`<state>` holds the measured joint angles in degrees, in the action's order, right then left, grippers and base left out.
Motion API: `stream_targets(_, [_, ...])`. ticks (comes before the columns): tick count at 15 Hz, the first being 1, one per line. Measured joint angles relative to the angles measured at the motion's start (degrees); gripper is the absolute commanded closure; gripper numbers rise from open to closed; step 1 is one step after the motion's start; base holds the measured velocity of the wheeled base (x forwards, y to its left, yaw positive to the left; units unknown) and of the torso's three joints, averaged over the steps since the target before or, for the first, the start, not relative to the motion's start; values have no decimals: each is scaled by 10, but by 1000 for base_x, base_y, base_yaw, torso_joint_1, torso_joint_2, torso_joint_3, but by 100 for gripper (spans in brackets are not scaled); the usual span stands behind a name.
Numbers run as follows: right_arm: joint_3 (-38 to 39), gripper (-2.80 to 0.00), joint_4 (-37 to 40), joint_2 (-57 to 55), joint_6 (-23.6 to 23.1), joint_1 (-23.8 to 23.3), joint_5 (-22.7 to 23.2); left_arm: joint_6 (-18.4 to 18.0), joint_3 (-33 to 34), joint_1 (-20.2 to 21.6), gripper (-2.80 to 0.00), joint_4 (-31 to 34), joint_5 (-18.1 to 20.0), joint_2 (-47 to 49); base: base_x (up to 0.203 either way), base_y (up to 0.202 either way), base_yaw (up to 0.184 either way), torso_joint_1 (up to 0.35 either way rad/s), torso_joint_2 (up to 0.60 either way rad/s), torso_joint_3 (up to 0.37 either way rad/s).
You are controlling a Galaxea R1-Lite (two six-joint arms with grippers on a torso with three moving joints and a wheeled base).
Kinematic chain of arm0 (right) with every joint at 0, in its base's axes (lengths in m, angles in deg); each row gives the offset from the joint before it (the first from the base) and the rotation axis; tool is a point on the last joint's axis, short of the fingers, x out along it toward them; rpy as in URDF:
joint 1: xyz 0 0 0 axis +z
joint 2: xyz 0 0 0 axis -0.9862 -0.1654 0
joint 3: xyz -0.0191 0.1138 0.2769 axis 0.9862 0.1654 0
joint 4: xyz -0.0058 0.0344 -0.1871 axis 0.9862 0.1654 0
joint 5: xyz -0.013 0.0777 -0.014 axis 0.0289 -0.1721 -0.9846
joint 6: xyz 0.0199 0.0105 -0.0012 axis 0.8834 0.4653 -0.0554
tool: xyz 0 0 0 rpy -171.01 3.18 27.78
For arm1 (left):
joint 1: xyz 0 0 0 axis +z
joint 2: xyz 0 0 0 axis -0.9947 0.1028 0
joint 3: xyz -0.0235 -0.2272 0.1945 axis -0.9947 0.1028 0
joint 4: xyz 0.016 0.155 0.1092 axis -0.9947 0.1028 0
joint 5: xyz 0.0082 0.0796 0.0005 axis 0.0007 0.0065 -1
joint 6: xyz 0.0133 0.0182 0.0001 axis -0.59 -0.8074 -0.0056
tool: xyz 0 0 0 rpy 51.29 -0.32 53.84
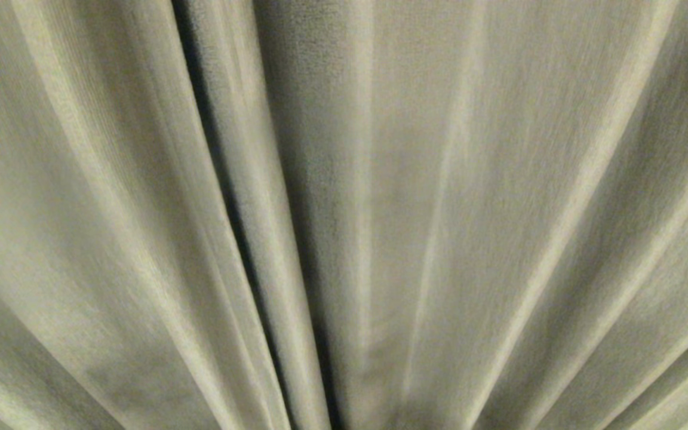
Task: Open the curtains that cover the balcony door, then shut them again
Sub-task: Pull the outer curtains open on both sides
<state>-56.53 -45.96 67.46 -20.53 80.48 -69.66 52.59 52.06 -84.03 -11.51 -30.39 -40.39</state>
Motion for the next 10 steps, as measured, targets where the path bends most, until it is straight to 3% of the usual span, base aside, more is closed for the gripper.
stream_targets(5, [0,0,0,0,0,0,0,0,0,0,0,0,1,0,0,0,0,0,0,0])
stream_targets(10, [0,0,0,0,0,0,0,-30,0,0,0,-24,18,0,0,0,0,0,0,0])
